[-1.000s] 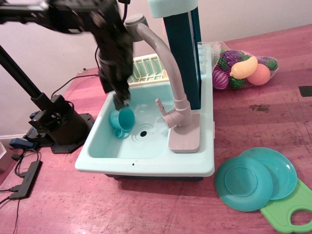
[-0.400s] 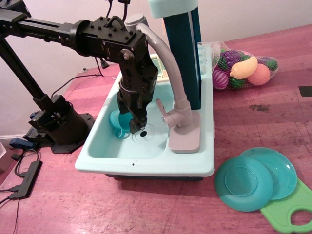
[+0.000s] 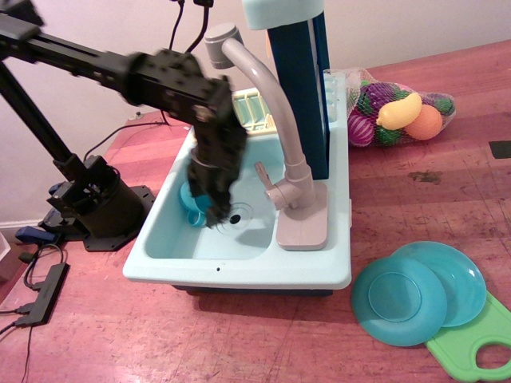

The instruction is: Flip cup upright

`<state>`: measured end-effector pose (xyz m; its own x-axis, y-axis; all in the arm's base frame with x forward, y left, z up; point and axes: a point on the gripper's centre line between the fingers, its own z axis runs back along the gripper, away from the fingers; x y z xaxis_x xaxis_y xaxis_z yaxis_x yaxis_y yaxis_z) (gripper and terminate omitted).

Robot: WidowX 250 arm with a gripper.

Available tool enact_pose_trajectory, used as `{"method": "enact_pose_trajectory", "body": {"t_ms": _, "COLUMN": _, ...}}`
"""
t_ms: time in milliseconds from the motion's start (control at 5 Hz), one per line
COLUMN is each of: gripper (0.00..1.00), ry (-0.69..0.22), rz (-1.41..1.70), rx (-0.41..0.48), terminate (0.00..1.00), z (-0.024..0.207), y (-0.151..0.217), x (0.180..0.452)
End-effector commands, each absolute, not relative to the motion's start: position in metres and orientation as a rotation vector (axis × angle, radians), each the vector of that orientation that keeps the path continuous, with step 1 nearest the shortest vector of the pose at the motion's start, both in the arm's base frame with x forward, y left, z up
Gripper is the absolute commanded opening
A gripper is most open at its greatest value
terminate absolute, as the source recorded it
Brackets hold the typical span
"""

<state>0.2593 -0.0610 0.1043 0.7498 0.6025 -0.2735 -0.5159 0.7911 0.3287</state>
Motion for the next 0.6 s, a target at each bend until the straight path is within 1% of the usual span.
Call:
{"method": "enact_pose_trajectory", "body": {"t_ms": 0, "gripper": 1.0, "ry": 0.322, "rz": 0.687, "rx": 0.205, "terminate": 0.0, "z": 0.112, "y": -0.029, "x": 0.238}}
{"method": "enact_pose_trajectory", "body": {"t_ms": 200, "gripper": 1.0, "ry": 0.321, "rz": 0.706, "rx": 0.197, "terminate": 0.0, "z": 0.103, "y": -0.015, "x": 0.225}}
{"method": "enact_pose_trajectory", "body": {"t_ms": 400, "gripper": 1.0, "ry": 0.332, "rz": 0.686, "rx": 0.201, "terminate": 0.0, "z": 0.095, "y": -0.009, "x": 0.226}}
